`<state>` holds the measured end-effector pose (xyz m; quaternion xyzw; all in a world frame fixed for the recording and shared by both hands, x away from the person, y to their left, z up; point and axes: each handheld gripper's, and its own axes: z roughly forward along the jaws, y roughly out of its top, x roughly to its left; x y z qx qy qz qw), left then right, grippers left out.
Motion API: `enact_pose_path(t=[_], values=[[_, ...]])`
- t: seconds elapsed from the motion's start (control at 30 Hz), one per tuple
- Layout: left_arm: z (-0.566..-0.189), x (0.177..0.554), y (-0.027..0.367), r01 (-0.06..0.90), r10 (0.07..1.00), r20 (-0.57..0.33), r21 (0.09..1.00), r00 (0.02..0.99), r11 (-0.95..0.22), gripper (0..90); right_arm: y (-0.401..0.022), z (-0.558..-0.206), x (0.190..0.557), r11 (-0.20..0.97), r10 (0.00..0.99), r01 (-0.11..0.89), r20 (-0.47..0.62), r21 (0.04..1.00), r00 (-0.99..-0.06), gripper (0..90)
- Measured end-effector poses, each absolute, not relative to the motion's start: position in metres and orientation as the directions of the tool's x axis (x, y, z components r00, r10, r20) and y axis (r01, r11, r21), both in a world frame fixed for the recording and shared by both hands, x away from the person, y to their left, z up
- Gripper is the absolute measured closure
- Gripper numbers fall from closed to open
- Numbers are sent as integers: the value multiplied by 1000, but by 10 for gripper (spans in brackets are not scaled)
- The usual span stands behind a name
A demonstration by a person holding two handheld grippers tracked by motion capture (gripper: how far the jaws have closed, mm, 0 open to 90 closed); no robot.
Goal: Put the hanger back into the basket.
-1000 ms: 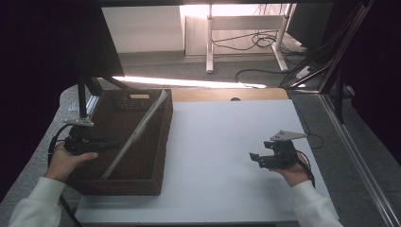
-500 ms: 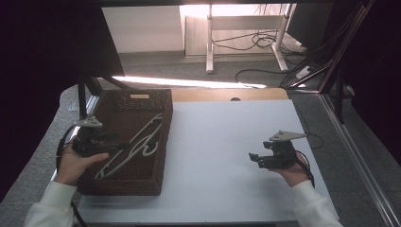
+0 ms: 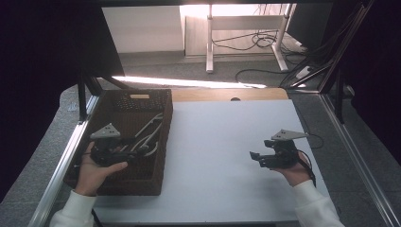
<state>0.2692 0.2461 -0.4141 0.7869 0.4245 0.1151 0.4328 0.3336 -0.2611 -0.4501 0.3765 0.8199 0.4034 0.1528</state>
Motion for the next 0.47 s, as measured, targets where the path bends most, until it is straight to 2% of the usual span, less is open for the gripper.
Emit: enact_pose_path(t=[0.47], values=[[-422, 265, 241, 565, 771, -184, 783, 610, -260, 309, -261, -447, 332, 392, 746, 473, 29, 789, -666, 231]])
